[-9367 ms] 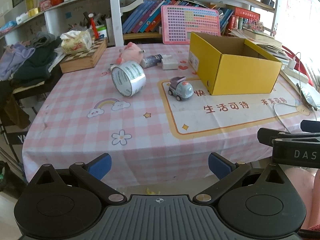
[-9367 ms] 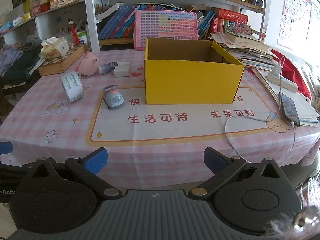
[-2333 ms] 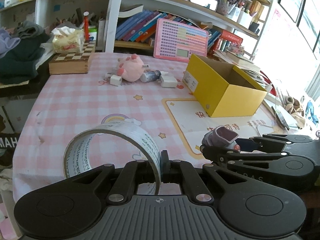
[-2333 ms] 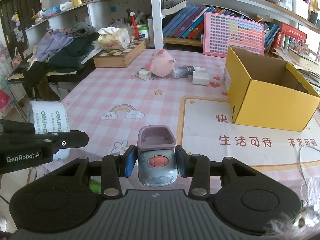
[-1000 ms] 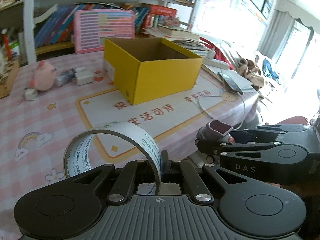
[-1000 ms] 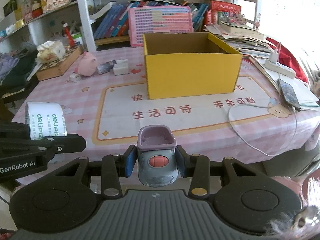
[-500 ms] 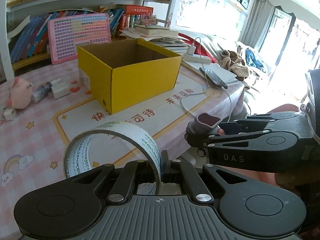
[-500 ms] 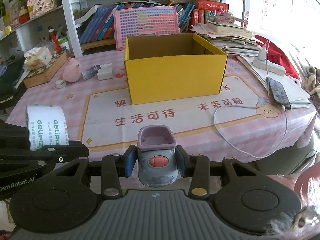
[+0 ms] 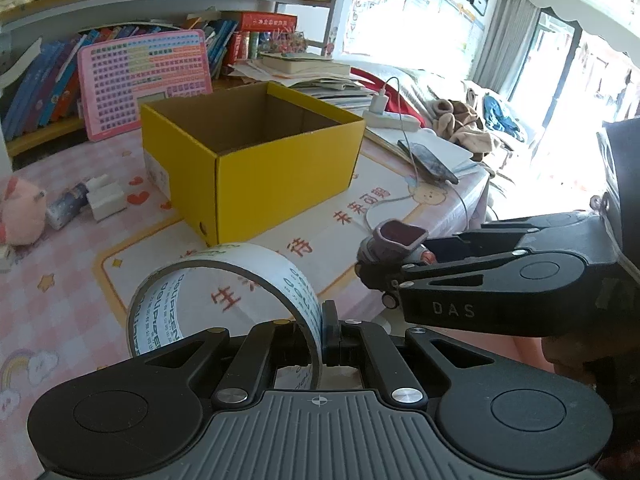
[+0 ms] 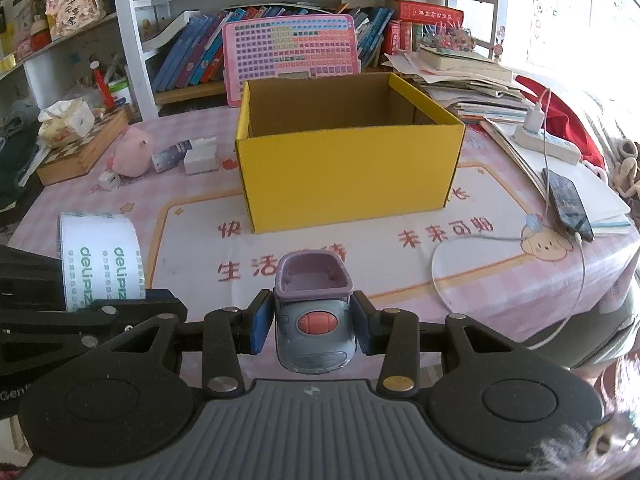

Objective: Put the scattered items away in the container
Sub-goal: 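Carry the tape roll and toy car over the yellow box with both tools, then lower both tools into the box and open them, releasing tape and car, then lift both open tools out of the box and back away, then move the left tool toward the white charger beside the pink plush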

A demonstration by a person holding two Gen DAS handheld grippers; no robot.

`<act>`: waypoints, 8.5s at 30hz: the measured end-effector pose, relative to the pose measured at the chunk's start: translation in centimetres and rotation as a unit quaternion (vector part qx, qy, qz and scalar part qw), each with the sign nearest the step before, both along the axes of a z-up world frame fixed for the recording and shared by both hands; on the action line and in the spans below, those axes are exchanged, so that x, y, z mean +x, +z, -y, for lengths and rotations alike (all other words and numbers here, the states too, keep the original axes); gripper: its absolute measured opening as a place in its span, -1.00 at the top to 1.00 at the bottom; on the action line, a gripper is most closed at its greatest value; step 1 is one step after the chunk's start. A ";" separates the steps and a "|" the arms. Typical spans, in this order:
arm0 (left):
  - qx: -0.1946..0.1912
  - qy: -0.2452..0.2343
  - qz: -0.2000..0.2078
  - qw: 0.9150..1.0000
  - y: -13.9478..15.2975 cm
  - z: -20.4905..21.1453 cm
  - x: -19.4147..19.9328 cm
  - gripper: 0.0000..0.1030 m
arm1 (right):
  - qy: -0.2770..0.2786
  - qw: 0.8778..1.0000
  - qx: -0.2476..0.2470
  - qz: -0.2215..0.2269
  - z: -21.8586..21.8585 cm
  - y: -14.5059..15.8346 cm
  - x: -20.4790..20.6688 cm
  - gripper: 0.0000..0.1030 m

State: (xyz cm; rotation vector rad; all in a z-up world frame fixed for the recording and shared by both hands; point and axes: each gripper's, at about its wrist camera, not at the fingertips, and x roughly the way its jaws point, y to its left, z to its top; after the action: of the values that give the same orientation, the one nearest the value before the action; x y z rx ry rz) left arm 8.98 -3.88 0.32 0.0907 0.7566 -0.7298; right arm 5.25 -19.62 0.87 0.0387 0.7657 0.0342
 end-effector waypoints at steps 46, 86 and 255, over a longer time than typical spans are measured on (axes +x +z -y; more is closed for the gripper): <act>0.226 -0.054 0.036 0.972 -0.5 14.6 24.8 0.90 | 0.365 0.902 -0.224 -0.047 6.2 -1.3 30.9 0.23; 0.287 -0.039 0.067 0.955 -2.7 15.9 25.9 -0.49 | 0.379 0.896 -0.217 -0.078 7.0 -3.1 34.5 -0.06; 0.094 0.340 0.013 0.936 -5.3 -18.5 20.8 -0.37 | 0.100 0.993 -0.059 0.010 -19.0 -4.5 25.4 -0.39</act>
State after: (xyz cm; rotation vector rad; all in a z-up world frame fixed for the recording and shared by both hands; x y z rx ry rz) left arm 29.82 14.65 -5.03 0.0068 0.7668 0.0054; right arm 30.62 -0.67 -3.68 -0.1504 0.7477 0.1799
